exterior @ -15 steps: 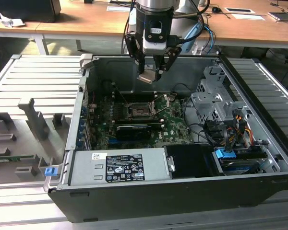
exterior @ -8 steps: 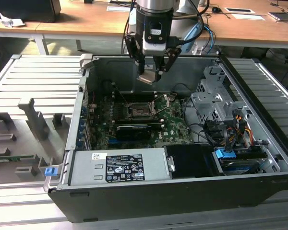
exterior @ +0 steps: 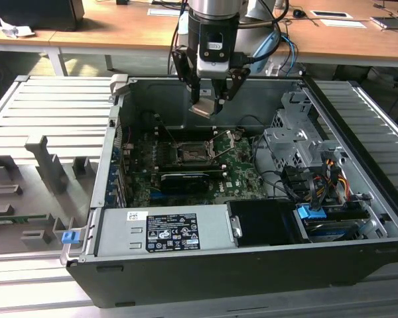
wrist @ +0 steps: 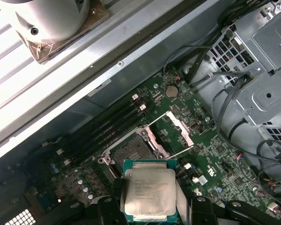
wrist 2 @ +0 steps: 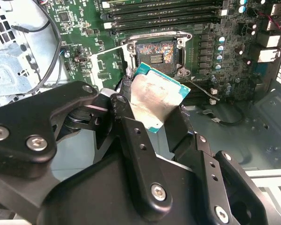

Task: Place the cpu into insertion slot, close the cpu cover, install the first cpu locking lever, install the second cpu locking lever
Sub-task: 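Place the cpu into insertion slot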

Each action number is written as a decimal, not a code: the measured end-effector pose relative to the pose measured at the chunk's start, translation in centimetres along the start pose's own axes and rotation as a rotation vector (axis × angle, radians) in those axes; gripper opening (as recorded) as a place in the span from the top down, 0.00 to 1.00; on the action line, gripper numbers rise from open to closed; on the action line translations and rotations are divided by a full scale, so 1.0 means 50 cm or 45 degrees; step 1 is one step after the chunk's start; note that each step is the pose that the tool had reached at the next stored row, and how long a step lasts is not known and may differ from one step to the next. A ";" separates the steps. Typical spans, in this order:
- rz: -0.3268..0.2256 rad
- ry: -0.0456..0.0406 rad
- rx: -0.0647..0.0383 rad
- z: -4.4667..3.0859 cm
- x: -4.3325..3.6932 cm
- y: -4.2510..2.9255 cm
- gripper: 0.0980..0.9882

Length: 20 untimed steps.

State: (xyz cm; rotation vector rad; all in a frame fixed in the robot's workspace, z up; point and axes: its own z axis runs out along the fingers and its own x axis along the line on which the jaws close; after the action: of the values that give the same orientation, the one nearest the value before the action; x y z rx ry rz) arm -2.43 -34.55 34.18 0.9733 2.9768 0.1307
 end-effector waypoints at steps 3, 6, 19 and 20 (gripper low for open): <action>0.001 0.000 0.000 0.001 0.000 0.000 0.52; 0.003 0.000 0.000 0.003 0.000 0.000 0.52; 0.076 -0.006 -0.001 0.007 0.000 -0.001 0.52; 0.096 -0.007 -0.002 0.008 0.000 -0.001 0.52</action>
State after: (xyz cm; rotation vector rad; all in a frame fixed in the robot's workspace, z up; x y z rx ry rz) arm -2.42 -34.55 33.80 1.0844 2.9352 0.1299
